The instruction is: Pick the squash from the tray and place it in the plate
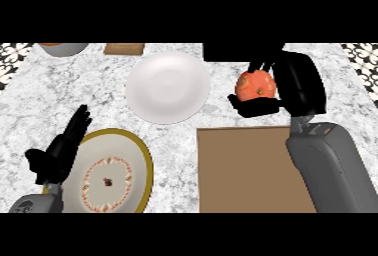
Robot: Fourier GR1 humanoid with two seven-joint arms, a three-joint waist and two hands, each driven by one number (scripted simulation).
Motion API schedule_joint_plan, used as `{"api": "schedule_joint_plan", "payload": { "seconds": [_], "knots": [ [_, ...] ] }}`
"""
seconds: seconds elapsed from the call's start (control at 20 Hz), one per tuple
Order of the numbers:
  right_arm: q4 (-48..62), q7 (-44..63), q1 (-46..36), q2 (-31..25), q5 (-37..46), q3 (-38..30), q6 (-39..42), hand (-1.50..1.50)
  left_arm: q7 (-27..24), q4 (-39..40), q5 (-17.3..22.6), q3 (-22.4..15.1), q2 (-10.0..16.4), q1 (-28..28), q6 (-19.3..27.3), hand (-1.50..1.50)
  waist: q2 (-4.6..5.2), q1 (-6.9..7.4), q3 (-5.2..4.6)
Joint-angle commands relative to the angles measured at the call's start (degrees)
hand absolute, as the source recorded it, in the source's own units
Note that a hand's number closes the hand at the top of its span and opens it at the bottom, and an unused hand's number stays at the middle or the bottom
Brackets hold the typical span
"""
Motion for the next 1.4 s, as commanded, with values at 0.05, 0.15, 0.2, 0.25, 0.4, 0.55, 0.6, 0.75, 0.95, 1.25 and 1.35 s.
{"api": "schedule_joint_plan", "payload": {
  "seconds": [0.05, 0.15, 0.2, 0.25, 0.4, 0.55, 0.6, 0.75, 0.95, 1.25, 1.35],
  "knots": [
    [15.2, -0.5, -12.2, 4.9, 1.5, -0.7, -2.0, 1.5, -1.0, 2.1, -0.3, 0.7, 0.1, -1.2, -1.2, 0.0, 0.27, 0.62, 0.0],
    [15.2, 0.3, -12.2, 7.4, 1.3, 0.5, -1.4, 1.5, 1.1, -3.5, -0.9, -0.2, -0.4, 2.3, -0.2, 0.0, 0.07, 0.57, 0.03],
    [18.5, -0.6, -16.1, 7.7, 0.2, -1.1, -1.5, 1.5, 1.7, -3.9, -2.3, -1.6, -2.6, 0.6, 2.3, 0.0, 0.14, 0.7, 0.03],
    [20.9, 2.0, -15.4, 10.2, 1.1, 1.7, -4.0, 1.5, -0.4, 1.1, -0.9, -0.1, -1.8, -1.0, 0.0, 0.0, 0.25, 0.63, 0.0],
    [30.3, 0.0, -20.3, 10.3, -1.5, 2.5, -9.8, 1.5, -0.9, -1.2, -0.6, 0.3, -0.3, 1.3, -1.8, 0.0, 0.46, 1.84, 0.01],
    [39.5, -2.7, -25.2, 10.4, -4.0, 2.7, -14.3, 1.5, -2.8, 0.9, -3.0, -0.9, -2.2, 0.9, 0.0, 0.0, 0.56, 1.8, 0.0],
    [42.1, -4.8, -24.6, 10.4, -4.3, 2.4, -16.3, 1.5, 2.8, -7.2, -0.5, -0.7, -1.1, 2.9, -1.2, 0.0, 0.43, 2.2, 0.05],
    [45.5, 1.3, -27.5, 10.4, -10.9, 11.9, -20.8, 1.5, -0.1, -1.4, -1.3, -0.3, -1.5, 0.3, -1.8, 0.0, 0.51, 2.73, 0.0],
    [57.0, -4.4, -33.4, 10.4, -15.1, 8.8, -24.0, 1.5, 3.8, -2.7, -2.7, -1.8, -3.3, -2.9, 0.4, 0.0, 0.96, 3.59, 0.03],
    [59.4, 3.3, -35.1, 10.5, -24.9, 12.6, -33.6, -1.5, 1.3, 0.3, -2.5, -0.5, -1.8, -5.2, -1.5, 0.0, 1.41, 5.5, -0.04],
    [61.6, 1.2, -33.9, 10.5, -27.7, 12.6, -34.7, -1.5, 0.2, 0.7, -3.6, -2.0, -2.9, -4.0, -1.3, 0.0, 1.64, 6.08, -0.02]
  ]
}}
